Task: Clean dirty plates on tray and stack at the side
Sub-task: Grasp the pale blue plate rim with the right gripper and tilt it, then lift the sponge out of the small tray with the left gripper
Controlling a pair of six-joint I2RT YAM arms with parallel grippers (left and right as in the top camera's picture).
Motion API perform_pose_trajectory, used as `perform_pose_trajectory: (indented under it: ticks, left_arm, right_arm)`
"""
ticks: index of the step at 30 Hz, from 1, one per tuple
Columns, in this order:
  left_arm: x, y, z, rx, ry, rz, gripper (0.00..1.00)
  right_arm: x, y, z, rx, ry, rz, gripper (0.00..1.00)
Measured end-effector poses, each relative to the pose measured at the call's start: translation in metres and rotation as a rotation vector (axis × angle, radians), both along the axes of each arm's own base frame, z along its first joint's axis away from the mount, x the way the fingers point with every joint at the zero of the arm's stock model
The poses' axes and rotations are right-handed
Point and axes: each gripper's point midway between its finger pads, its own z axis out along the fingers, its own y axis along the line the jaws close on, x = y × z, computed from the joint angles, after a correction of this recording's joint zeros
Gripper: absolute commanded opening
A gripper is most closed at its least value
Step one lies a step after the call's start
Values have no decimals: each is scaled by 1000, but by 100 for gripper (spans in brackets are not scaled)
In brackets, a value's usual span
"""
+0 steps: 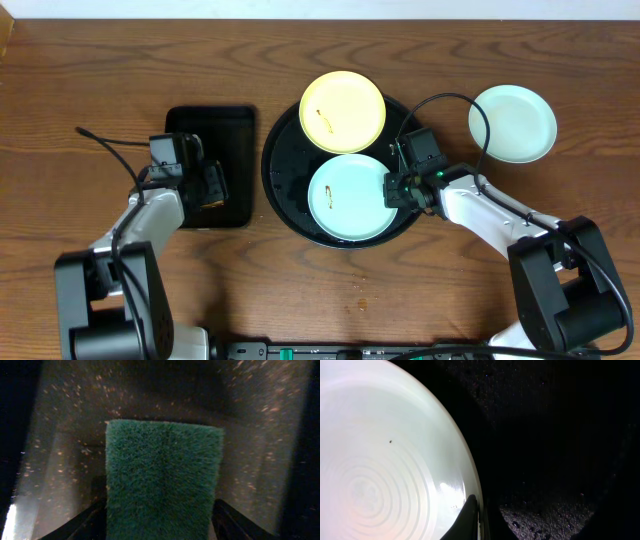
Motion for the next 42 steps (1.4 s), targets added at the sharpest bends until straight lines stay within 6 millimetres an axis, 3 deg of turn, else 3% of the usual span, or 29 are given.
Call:
perform_pose_trajectory:
  ticks: [2, 4, 5, 6, 15, 23, 26, 42]
  left_arm:
    - [2, 1, -3, 3, 0, 0, 60]
    - [3, 2, -4, 8, -3, 1, 38]
    - [4, 2, -4, 8, -8, 3, 19]
    - [5, 2, -5, 8, -8, 2, 8]
    - [8, 2, 7, 14, -42, 1, 7]
    - [20, 4, 84, 42, -258, 2, 8]
    - [21, 4, 100, 48, -305, 2, 7]
    - [30, 4, 110, 51, -358, 0, 7]
  right_arm:
    - [0, 0, 0, 0, 0, 0, 1]
    - [0, 0, 0, 0, 0, 0, 1]
    - [0, 0, 0, 0, 0, 0, 1]
    - [0, 0, 0, 0, 0, 0, 1]
    - [1, 1, 0, 3, -6, 0, 1]
    - [1, 1, 0, 3, -6, 0, 1]
    - [1, 1, 0, 3, -6, 0, 1]
    - [1, 1, 1, 3, -7, 0, 1]
